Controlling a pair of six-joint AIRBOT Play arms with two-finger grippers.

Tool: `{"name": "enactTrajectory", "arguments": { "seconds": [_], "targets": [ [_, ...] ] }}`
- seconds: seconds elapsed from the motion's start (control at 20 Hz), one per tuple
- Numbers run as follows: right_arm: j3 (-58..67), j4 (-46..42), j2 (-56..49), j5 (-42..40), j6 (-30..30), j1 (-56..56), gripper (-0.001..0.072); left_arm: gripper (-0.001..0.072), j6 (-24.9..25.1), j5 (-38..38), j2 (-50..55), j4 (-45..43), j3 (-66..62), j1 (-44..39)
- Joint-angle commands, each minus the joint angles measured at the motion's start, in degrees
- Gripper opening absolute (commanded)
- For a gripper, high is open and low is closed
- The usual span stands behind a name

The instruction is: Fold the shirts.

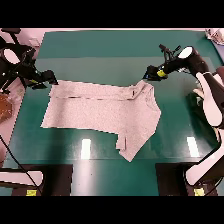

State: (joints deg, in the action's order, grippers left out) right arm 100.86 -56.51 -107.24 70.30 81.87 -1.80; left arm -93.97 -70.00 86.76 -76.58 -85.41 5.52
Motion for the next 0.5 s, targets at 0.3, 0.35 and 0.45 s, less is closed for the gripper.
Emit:
{"name": "enactTrajectory", "arguments": {
  "seconds": [0.3,0.35,0.45],
  "targets": [
    [0.66,-10.86,-1.18,2.23,0.61,-3.3,0.0347,0.0705,1.46,-1.42,-0.04,0.31,0.0,-0.02],
    [0.66,-11.21,-0.37,2.14,0.57,-3.28,0.0347,0.0706,1.46,-1.42,-0.04,0.28,0.0,-0.02],
    [0.63,-11.17,1.51,1.31,0.57,-2.6,0.0347,0.0705,1.46,-1.51,-0.04,0.31,0.0,-0.02]
  ]
}}
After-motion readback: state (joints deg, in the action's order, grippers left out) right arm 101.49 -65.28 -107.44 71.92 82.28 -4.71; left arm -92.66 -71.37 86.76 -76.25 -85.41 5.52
